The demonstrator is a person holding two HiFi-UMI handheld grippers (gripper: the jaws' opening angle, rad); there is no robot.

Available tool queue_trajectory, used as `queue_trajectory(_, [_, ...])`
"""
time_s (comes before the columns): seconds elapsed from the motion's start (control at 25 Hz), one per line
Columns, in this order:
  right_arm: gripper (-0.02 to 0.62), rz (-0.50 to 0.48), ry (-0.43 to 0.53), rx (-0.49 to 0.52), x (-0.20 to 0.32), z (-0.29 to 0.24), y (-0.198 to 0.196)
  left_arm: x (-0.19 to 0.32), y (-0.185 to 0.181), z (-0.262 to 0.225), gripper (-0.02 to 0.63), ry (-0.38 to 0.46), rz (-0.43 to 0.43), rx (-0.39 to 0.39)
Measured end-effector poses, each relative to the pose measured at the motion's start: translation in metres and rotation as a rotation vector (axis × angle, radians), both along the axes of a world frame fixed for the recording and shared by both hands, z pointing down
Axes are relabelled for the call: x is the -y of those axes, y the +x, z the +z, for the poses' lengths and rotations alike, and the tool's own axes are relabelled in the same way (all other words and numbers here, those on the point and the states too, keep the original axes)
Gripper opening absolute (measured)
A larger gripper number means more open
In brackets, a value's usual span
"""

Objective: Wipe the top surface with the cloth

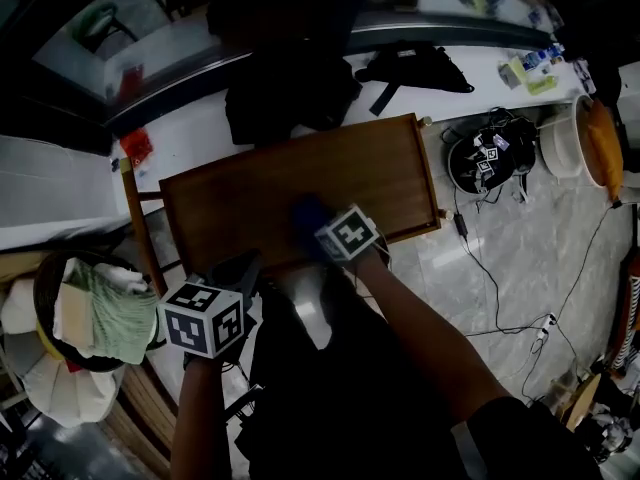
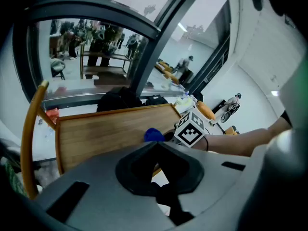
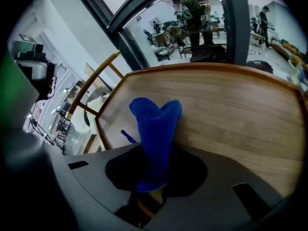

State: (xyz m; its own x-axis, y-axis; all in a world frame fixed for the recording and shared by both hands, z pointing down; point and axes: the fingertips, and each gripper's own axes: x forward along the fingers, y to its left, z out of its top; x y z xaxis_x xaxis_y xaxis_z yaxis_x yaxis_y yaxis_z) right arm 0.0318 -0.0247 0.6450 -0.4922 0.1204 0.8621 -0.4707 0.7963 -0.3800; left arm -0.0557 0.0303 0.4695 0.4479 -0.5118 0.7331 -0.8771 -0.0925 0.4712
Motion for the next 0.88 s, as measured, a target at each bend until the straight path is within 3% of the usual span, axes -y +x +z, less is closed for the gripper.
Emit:
queue_trajectory(0.2, [0.101,0.05,0.05,-0.041,0.045,-0.003,0.075,0.03,0.055,0.007,0.011,-0.001,0.05,-0.011])
queue_trajectory(0.48, [0.101,0.096,0.072,-0.175,0.086,-0.009,0.161,0.061,0.117,0.004,0.011,0.015,0.123,-0.025])
queue_trajectory(0.68, [0.101,0.086,0.118,-0.294,0.103,-0.012,0.2,0.066,0.132,0.002,0.011,0.02,0.146,-0.02])
queue_trajectory(0.88, [0.101,0.096,0.138,-0.37,0.107,-0.012,0.213,0.061,0.129,0.001,0.011,0.023,0.131,-0.017])
